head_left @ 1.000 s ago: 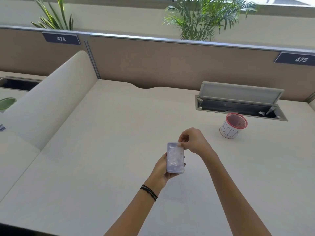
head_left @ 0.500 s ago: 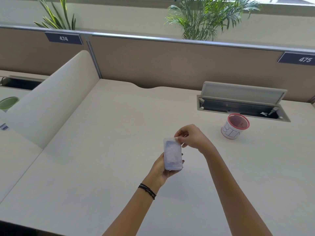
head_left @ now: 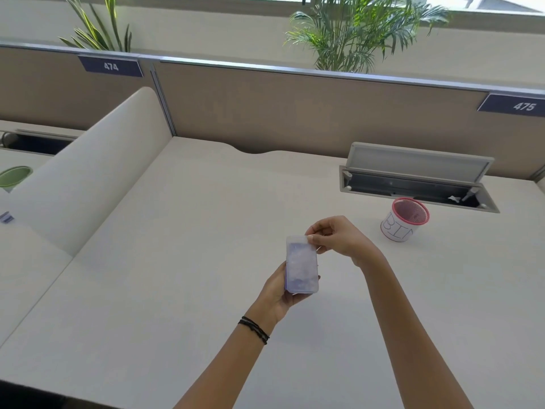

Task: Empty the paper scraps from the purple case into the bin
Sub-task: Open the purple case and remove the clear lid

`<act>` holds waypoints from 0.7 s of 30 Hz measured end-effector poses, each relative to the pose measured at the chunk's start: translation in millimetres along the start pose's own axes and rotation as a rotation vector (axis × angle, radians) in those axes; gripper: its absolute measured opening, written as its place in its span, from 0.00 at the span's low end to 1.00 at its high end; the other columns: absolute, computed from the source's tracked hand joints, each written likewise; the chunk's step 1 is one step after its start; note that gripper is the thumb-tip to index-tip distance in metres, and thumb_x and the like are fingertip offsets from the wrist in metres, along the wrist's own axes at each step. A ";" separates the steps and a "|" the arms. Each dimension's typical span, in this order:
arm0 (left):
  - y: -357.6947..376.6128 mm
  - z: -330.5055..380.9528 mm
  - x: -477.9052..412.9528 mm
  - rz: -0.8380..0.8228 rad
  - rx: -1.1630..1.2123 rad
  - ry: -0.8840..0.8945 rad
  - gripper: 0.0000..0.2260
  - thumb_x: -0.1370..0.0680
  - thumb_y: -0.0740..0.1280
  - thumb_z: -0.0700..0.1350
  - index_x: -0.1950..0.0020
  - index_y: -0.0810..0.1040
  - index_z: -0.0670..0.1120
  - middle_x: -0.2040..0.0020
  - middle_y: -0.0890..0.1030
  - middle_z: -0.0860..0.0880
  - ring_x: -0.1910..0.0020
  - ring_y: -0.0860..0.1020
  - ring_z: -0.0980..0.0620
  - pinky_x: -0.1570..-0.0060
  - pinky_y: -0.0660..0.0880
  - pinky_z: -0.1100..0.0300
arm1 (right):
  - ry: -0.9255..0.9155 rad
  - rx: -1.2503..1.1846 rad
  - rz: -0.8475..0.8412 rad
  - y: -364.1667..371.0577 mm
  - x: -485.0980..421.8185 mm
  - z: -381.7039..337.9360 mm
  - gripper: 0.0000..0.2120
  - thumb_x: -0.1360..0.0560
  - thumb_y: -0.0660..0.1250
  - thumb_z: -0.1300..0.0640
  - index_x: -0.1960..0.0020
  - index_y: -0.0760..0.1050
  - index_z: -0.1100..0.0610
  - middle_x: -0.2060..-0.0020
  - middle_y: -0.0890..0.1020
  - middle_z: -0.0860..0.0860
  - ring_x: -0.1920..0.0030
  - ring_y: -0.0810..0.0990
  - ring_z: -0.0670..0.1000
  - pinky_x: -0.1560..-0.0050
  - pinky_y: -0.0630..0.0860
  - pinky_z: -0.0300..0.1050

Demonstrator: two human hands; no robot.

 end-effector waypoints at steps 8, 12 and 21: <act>-6.2 -6.4 -0.5 0.001 0.022 0.010 0.10 0.20 0.58 0.46 0.50 0.78 0.45 0.63 0.86 0.47 0.66 0.84 0.48 0.66 0.82 0.57 | -0.236 -0.132 0.183 2.2 21.4 -1.3 0.04 0.27 0.68 0.68 0.56 0.80 0.61 0.65 0.82 0.53 0.66 0.80 0.45 0.63 0.78 0.35; -15.5 -6.0 -3.5 0.051 0.022 0.024 0.10 0.20 0.59 0.47 0.49 0.78 0.44 0.63 0.86 0.47 0.62 0.82 0.46 0.67 0.82 0.58 | -0.402 -0.139 0.240 11.1 42.4 1.7 0.08 0.29 0.70 0.69 0.57 0.80 0.57 0.63 0.83 0.48 0.63 0.81 0.45 0.59 0.78 0.36; -46.2 15.9 -11.9 0.032 -0.011 0.018 0.15 0.19 0.54 0.48 0.41 0.75 0.42 0.61 0.86 0.50 0.63 0.84 0.52 0.65 0.80 0.61 | -0.670 0.096 0.139 71.2 83.3 48.5 0.04 0.27 0.69 0.68 0.56 0.79 0.61 0.59 0.81 0.51 0.57 0.80 0.47 0.53 0.77 0.37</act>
Point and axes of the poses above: each hand's wrist, its own x-axis away from the middle knuckle, its own y-axis out of the palm, z = x × y, the point moved 1 cm from there along -x, towards the middle knuckle
